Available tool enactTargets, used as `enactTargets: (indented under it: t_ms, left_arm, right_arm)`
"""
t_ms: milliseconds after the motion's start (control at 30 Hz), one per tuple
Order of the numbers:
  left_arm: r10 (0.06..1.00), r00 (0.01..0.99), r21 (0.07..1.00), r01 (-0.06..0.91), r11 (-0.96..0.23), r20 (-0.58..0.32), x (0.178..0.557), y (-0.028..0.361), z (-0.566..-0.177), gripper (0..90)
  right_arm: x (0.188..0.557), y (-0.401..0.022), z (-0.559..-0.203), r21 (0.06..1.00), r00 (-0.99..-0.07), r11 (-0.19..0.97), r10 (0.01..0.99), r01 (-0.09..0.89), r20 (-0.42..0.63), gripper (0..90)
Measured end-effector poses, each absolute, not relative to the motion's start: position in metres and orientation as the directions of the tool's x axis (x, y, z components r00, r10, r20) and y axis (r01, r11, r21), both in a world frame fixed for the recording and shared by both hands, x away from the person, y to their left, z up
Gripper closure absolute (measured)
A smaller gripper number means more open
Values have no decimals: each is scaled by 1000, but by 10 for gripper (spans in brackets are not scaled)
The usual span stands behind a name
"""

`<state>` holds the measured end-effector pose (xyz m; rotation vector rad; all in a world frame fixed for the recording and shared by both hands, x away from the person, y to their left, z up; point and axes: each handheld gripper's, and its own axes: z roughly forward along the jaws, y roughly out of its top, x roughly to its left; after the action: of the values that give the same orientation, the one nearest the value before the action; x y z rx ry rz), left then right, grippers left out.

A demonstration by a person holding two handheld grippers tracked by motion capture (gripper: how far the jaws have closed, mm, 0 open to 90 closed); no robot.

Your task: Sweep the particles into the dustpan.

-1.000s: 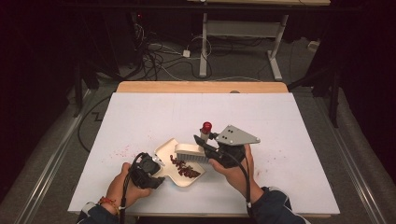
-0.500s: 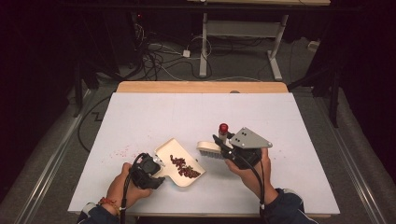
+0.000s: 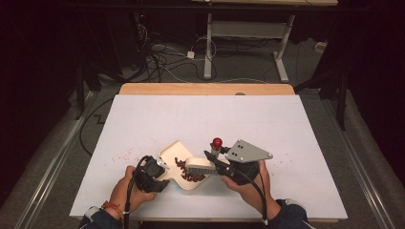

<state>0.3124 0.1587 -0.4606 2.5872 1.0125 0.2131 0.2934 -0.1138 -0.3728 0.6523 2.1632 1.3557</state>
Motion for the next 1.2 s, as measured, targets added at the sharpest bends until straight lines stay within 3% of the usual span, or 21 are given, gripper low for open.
enactTargets:
  t_ms: [533,1200]
  left_arm:
    - [697,717,385,644,-661,-2,316,164,-462,636]
    - [724,689,392,668,-632,-7,318,175,-460,637]
  right_arm:
    - [308,-139,-363,918,-690,372,701,139,-179,693]
    - [314,-177,-354,908,-678,376,718,186,-159,693]
